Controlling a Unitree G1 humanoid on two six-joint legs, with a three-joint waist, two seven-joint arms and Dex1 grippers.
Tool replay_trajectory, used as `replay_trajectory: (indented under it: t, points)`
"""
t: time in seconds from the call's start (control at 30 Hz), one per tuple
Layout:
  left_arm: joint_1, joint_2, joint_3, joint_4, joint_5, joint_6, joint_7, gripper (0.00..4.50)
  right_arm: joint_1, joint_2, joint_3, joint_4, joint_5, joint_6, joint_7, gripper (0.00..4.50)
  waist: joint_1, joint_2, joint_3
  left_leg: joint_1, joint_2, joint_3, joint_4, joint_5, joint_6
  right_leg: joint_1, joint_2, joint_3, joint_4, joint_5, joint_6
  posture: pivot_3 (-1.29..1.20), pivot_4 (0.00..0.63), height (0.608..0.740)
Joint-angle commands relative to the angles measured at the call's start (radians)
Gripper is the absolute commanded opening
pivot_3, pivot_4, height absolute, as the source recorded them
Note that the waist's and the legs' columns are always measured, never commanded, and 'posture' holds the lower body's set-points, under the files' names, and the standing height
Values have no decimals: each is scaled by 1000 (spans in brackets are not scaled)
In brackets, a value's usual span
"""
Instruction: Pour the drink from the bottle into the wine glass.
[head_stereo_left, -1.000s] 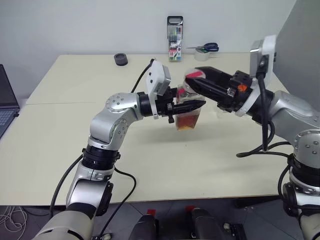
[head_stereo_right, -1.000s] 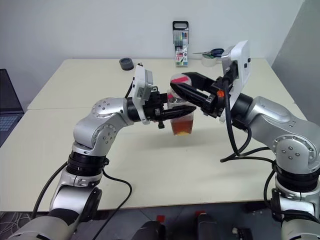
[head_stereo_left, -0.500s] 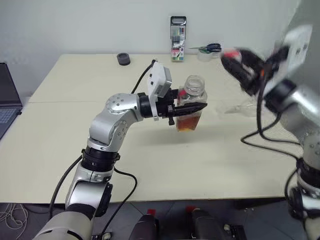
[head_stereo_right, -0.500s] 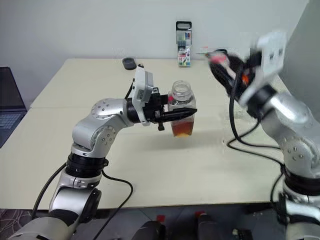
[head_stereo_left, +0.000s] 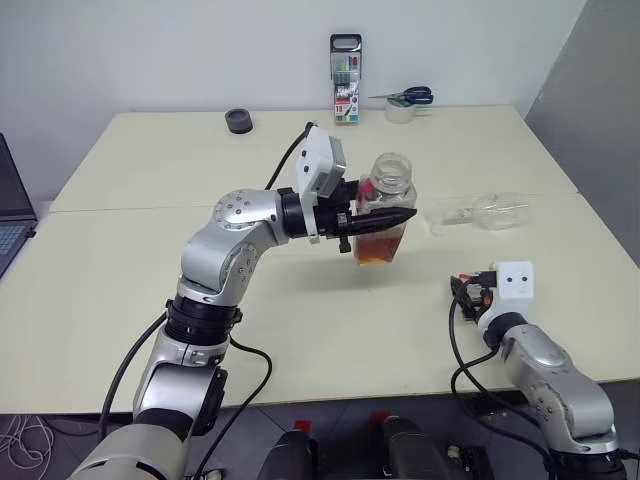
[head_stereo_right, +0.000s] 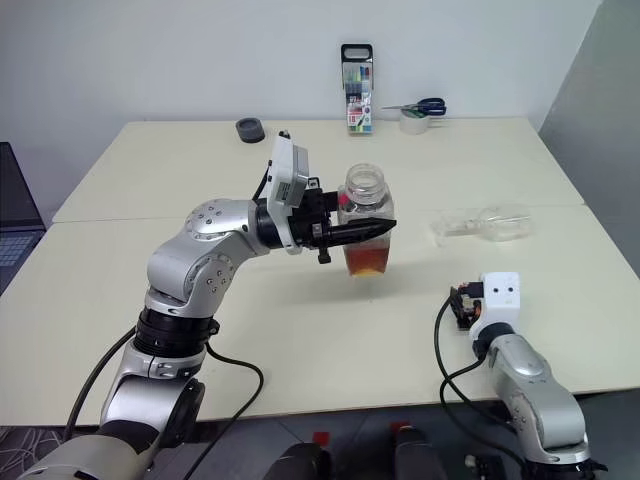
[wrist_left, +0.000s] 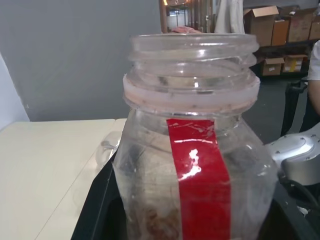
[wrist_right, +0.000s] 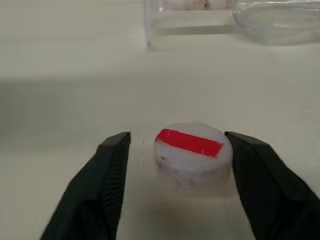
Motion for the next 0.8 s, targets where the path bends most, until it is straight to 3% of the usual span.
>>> replay_trajectory:
  t: [0.03,0.8]
  points:
    - [-29,-3,6,-23,-5,-18,-1,1765,-14,15,-44,0,-21,-56,18,4459,0,0,0,0,0,0,0,0,0,0,0,0,0,0,0,0,150,740]
    - [-24,0,11,-31,-4,-16,9,1765,-74,31,-59,-33,-48,1,82,4459,0,0,0,0,0,0,0,0,0,0,0,0,0,0,0,0,150,740]
